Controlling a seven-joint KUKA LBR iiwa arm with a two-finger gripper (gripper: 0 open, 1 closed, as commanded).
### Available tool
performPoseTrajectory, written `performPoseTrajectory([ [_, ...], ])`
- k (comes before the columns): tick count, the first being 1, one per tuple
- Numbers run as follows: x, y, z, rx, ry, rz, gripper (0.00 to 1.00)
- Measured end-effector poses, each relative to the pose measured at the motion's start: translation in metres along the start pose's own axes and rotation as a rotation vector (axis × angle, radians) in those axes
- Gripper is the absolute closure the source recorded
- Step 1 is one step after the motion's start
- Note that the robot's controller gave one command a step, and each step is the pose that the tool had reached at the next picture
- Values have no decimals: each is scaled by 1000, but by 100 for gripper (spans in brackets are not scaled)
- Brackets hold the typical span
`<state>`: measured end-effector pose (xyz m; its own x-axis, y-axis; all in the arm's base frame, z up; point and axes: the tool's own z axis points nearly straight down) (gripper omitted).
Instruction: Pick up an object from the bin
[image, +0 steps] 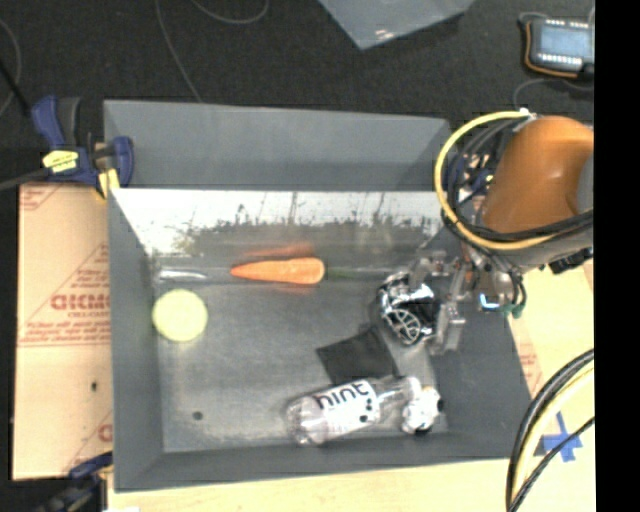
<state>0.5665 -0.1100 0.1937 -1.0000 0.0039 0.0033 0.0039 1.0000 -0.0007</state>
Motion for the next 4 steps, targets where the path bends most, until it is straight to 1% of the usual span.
performPoseTrajectory([
  [1,-1,0,-5,1,-7,-2,0],
  [2,-19,10,4,2,-7,-10,0],
  [3,-29,23,21,3,-10,-47,100],
  [4,-29,23,21,3,-10,-47,100],
])
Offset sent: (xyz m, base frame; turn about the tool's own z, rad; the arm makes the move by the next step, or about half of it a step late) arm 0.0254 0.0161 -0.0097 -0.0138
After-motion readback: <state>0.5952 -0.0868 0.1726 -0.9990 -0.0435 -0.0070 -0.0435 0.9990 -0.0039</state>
